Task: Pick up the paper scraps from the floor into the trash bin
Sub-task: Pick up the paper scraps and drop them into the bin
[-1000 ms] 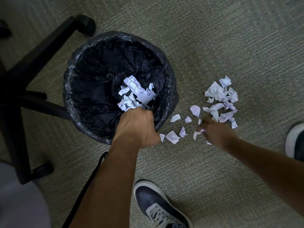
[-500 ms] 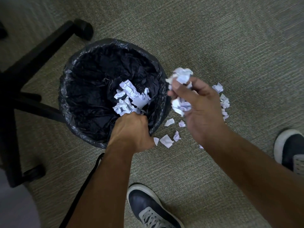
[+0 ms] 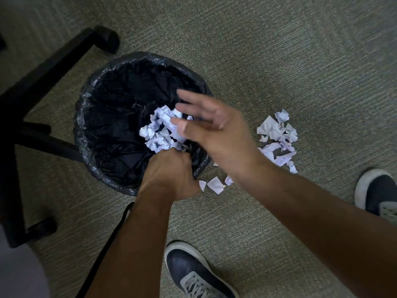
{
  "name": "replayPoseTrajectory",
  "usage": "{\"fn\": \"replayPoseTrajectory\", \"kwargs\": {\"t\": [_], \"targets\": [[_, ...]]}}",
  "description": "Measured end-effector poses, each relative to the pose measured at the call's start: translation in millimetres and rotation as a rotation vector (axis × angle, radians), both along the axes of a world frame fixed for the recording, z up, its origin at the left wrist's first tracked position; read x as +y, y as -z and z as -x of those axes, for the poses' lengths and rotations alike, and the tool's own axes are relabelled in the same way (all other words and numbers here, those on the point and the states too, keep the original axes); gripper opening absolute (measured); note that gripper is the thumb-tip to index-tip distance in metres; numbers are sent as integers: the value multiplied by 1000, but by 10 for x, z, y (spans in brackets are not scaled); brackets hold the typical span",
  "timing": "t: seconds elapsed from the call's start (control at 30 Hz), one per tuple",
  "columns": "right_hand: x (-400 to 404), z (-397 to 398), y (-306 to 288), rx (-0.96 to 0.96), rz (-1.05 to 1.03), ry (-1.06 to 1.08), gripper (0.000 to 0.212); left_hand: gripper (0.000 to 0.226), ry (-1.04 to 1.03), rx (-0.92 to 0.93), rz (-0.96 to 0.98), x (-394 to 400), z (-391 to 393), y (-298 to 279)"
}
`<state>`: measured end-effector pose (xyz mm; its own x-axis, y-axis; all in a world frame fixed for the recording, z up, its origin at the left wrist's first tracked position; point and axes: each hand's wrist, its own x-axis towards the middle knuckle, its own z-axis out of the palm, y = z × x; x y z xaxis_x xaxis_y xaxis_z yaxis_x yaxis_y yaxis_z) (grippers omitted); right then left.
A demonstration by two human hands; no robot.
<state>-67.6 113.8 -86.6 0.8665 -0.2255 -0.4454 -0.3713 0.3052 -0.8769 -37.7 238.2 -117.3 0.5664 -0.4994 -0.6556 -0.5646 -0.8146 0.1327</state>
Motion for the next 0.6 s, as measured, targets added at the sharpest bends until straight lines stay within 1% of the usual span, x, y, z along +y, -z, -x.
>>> {"fn": "replayPoseTrajectory", "kwargs": {"t": [0.07,0.13,0.23,0.3,0.33,0.37,0.4,0.5,0.53,0.6], "targets": [[-177,44,117,15,22,126,31,34,8,-5,-12,-11,-1,-22],[-373,137,318,32,134,205,20,28,7,7,-15,-20,-13,-41],[-626,334,692,77,370,283,15,35,11,41,-32,-20,-23,-31],[-773,458,927,114,439,338,12,36,18,33,-17,-19,-23,-24],[-832,513,1043,147,485,306,11,36,22,28,-6,-14,-22,-20],[-883,578,1156,199,556,211,13,36,25,25,0,-10,-19,-11],[-935,655,1273,263,651,63,20,36,27,23,6,-9,-16,-3],[-1026,890,1582,380,961,-537,60,35,28,13,16,-9,-14,15],[-1030,949,1658,399,1014,-707,70,35,32,7,16,-6,-12,17],[-1014,1035,1784,388,1090,-955,78,35,43,-9,19,0,-6,34]]}}
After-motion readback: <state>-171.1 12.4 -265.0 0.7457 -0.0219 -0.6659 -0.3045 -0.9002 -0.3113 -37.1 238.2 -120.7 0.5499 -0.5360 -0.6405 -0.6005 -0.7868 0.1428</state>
